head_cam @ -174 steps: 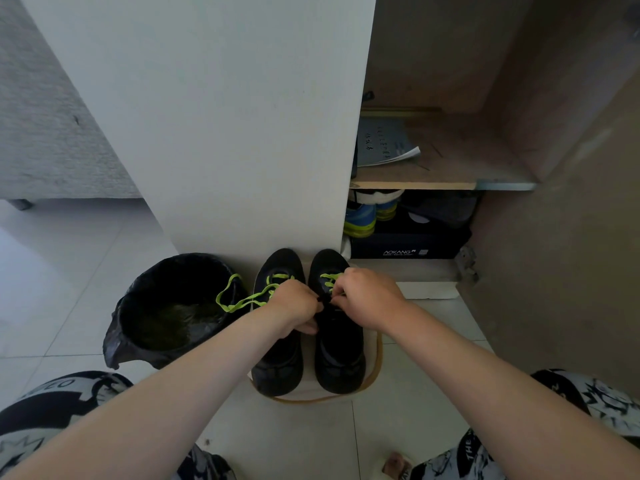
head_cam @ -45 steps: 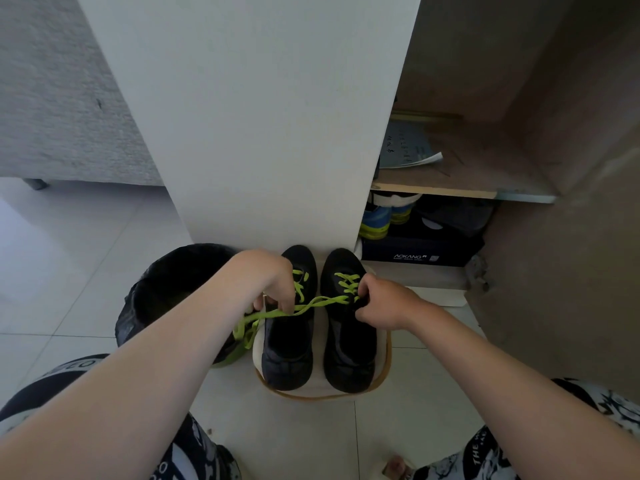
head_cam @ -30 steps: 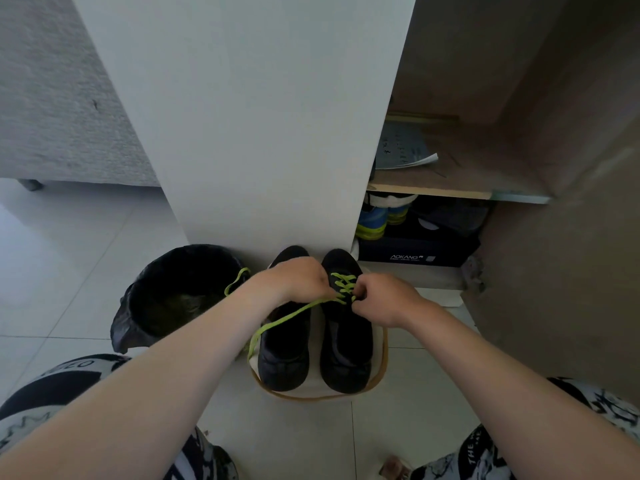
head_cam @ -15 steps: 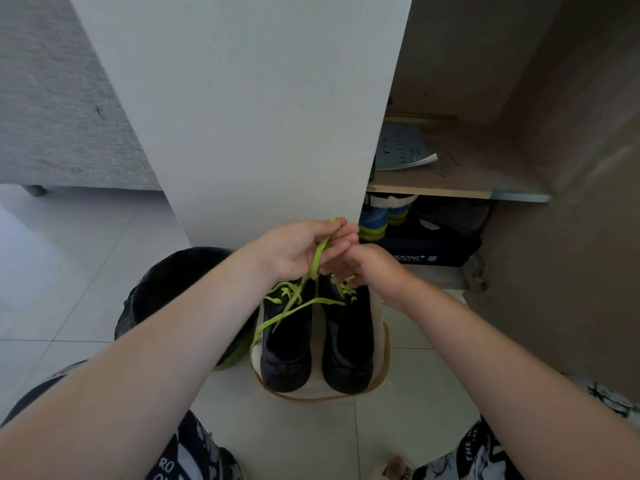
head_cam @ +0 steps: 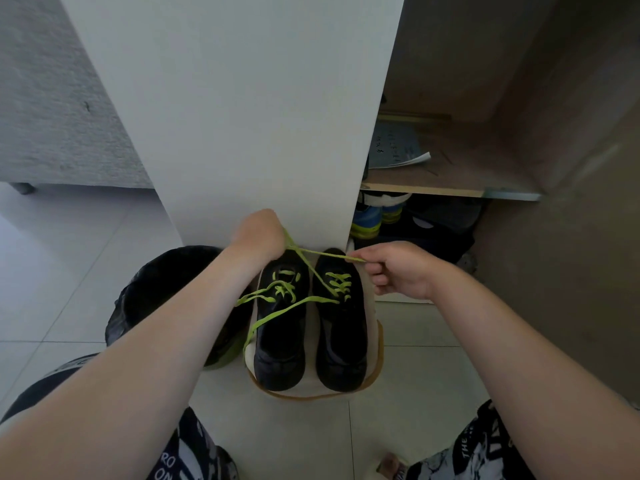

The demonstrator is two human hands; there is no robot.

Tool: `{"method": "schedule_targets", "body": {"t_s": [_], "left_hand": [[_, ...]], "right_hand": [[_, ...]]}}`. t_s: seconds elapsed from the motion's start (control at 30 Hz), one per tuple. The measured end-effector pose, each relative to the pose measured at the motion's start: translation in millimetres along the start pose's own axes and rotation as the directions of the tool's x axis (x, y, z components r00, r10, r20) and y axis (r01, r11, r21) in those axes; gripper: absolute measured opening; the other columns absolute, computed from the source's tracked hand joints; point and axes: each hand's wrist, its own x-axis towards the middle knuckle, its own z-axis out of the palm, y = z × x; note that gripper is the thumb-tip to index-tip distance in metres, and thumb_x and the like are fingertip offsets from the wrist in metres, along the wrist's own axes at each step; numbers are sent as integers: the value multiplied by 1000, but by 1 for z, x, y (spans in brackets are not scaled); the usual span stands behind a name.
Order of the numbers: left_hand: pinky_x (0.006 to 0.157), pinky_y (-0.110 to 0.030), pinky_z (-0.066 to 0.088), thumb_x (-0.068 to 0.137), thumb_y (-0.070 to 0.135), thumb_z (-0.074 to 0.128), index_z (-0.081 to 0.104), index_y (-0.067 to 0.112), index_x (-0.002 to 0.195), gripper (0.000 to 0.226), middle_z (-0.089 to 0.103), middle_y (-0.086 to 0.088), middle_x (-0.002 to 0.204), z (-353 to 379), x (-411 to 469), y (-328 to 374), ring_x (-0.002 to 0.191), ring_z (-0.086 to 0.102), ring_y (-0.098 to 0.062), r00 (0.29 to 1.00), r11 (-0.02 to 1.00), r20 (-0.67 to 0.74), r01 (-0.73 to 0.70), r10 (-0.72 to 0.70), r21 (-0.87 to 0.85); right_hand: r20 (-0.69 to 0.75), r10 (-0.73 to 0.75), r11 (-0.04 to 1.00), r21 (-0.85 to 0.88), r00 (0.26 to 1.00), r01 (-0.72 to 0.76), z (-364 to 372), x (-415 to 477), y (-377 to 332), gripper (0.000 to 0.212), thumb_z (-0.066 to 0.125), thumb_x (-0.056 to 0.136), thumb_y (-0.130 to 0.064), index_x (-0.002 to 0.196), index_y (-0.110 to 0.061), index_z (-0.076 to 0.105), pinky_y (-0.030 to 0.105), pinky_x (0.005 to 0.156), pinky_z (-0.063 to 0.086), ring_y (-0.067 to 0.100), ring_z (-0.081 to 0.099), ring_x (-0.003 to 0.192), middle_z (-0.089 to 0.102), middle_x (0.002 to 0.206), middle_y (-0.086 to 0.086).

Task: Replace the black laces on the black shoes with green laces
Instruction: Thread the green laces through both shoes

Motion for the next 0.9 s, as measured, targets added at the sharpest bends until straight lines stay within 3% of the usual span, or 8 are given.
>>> {"method": "schedule_targets", "body": {"t_s": [0.13, 0.23, 0.33, 0.4, 0.47, 0.57, 0.7, 0.9], "left_hand": [[91, -39, 47, 90, 3, 53, 49, 6, 132, 42, 54, -19, 131, 6, -12, -1, 120, 53, -37, 993, 958, 115, -69, 38, 279], [105, -37, 41, 94, 9, 52, 42, 18, 145, 52, 50, -7, 142, 20, -26, 21, 131, 48, -28, 924, 948, 212, -310, 319, -76], [73, -30, 54, 101, 27, 48, 54, 23, 128, 28, 72, 1, 99, 38, -41, 43, 87, 69, -19, 873, 843, 287, -219, 394, -491], [59, -28, 49, 100, 48, 46, 66, 16, 105, 38, 70, 0, 77, 42, -41, 46, 69, 65, -20, 871, 884, 329, -213, 365, -416], [66, -32, 48, 95, 57, 48, 73, 16, 92, 49, 71, -2, 78, 38, -38, 43, 74, 65, -20, 879, 932, 326, -285, 348, -225], [68, -29, 45, 94, 43, 58, 72, 27, 77, 27, 65, 6, 76, 37, -27, 34, 76, 61, -15, 893, 936, 284, -322, 350, -141], [59, -21, 35, 100, 32, 50, 65, 28, 72, 32, 62, 9, 77, 49, -25, 30, 68, 53, -3, 881, 930, 303, -322, 362, -177], [88, -21, 49, 96, 15, 58, 76, 18, 103, 20, 70, 8, 96, 66, -36, 26, 91, 64, -4, 824, 900, 368, -357, 430, -251]], "right_hand": [[-57, -38, 992, -119, 998, 31, -7, 6, 7, 37, 37, 102, -3, 120, -11, 68, 28, 55, 34, 12, 40, 54, 50, 69, -1], [-15, -130, 967, -222, 991, 123, 4, 8, 8, 31, 46, 100, 1, 118, -13, 68, 24, 46, 33, 14, 47, 50, 65, 80, 4], [-26, -185, 947, -270, 982, 171, 18, 9, 5, 15, 63, 92, -3, 106, -9, 63, 22, 37, 35, 15, 55, 45, 74, 80, 8], [-96, -195, 929, -337, 976, 153, 20, 9, 5, 10, 70, 88, -7, 96, -8, 64, 22, 37, 35, 16, 57, 44, 74, 73, 7], [-139, -197, 909, -396, 971, 128, 16, 8, 7, 12, 75, 87, -10, 96, -7, 68, 23, 39, 38, 15, 58, 45, 74, 72, 7], [-186, -154, 842, -538, 970, 31, 12, 6, 18, 23, 79, 85, -19, 102, -10, 66, 25, 41, 44, 17, 60, 49, 73, 75, 10], [-236, -20, 651, -741, 972, -166, 19, 2, 39, 40, 85, 74, -40, 94, -7, 72, 35, 54, 62, 26, 72, 59, 72, 72, 12], [-278, -13, 796, -584, 960, -158, 17, 14, 55, 26, 78, 85, -18, 109, -13, 70, 39, 71, 64, 23, 75, 67, 75, 79, 14]]}}
